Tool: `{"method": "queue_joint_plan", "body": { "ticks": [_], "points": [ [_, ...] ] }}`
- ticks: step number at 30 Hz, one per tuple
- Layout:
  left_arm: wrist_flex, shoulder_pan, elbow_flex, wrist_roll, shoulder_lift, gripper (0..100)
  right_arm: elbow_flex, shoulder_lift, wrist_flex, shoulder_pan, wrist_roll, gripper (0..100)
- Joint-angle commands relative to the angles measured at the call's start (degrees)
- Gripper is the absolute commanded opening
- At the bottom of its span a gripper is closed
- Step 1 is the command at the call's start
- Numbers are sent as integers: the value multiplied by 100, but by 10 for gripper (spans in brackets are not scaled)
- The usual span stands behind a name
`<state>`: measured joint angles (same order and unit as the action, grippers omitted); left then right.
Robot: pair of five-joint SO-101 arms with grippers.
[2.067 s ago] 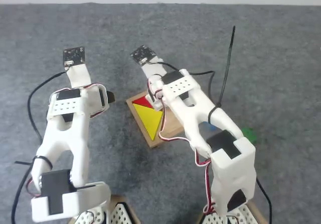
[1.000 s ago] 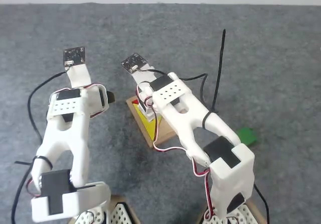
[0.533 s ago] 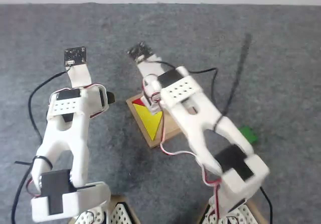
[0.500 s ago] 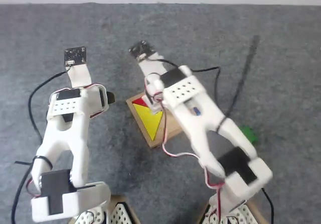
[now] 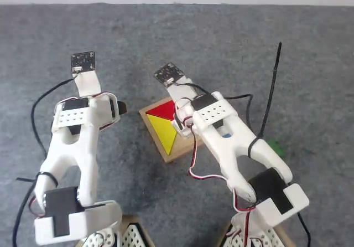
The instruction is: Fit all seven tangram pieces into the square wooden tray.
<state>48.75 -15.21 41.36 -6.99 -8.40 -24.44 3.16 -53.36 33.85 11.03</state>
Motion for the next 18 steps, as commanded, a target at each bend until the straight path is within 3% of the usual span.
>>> {"method": "queue_joint_plan", "body": {
  "ticks": [1, 18],
  "points": [
    [-114, 18, -40, 53, -44, 250, 53, -127, 127, 57, 53, 198],
    [-114, 18, -57, 70, -44, 250, 1284, 1481, -13, -48, 44, 198]
  ]
}}
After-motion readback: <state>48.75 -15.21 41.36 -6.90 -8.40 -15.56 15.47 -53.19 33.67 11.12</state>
